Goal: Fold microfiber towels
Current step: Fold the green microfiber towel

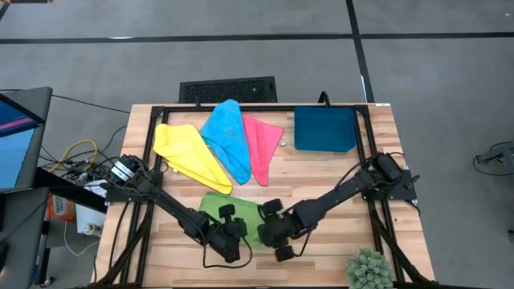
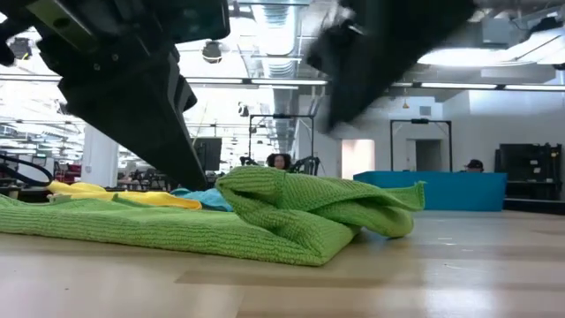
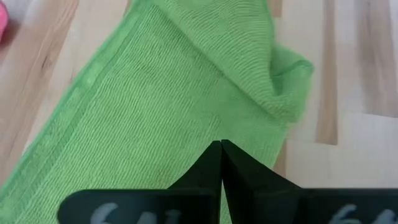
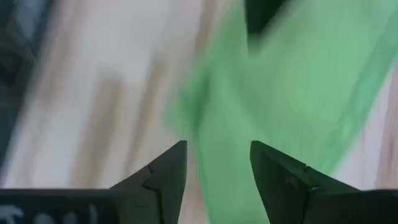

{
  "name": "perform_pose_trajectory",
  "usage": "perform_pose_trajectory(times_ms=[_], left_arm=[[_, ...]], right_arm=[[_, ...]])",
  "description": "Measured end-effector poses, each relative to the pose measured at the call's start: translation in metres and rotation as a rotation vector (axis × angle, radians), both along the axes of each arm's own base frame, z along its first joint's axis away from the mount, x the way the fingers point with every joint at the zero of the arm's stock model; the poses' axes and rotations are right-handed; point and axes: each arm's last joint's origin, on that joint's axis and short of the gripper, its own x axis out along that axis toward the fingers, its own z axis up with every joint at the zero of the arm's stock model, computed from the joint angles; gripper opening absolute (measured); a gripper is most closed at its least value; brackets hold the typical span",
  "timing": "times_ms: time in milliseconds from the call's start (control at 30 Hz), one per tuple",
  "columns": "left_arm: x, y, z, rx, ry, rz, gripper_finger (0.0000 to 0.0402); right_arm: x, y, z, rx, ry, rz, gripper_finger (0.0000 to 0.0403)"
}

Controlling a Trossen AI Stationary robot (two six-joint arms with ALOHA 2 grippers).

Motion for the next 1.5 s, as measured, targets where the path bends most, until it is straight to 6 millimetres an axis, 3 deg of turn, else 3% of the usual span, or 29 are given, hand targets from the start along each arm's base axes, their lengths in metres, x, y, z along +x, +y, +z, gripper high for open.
perform_pose_trajectory(times_ms=[100, 233, 400, 600, 767, 900, 1167, 1400, 1500], left_arm=[[0.000, 0.000, 0.000, 0.002, -0.003, 0.000, 0.0000], [0.000, 0.000, 0.001, 0.007, -0.007, 0.004, 0.0000], [0.001, 0.001, 0.001, 0.021, -0.017, 0.014, 0.0000], [0.001, 0.001, 0.001, 0.022, -0.018, 0.015, 0.0000], [0.001, 0.001, 0.001, 0.022, -0.019, 0.016, 0.0000], [0.001, 0.001, 0.001, 0.023, -0.020, 0.016, 0.0000], [0.000, 0.001, 0.001, 0.027, -0.017, 0.017, 0.0000], [0.000, 0.002, 0.001, 0.041, -0.024, 0.026, 0.0000], [-0.002, 0.003, 0.000, 0.055, 0.001, 0.031, 0.0000]], right_arm=[[-0.020, 0.005, -0.006, -0.093, 0.135, 0.022, 0.0195], [-0.031, 0.015, -0.014, -0.183, 0.109, 0.044, 0.0192], [-0.031, 0.017, -0.022, -0.216, 0.029, 0.022, 0.0192], [-0.031, 0.004, -0.039, -0.222, 0.047, -0.005, 0.0189], [-0.028, -0.003, -0.041, -0.221, 0.047, -0.020, 0.0175], [-0.024, -0.006, -0.041, -0.215, 0.032, -0.019, 0.0138], [-0.018, -0.010, -0.033, -0.200, 0.049, 0.008, 0.0012], [-0.002, -0.014, -0.017, -0.188, -0.014, 0.044, 0.0065], [-0.003, -0.024, -0.019, -0.148, 0.052, 0.009, 0.0086]])
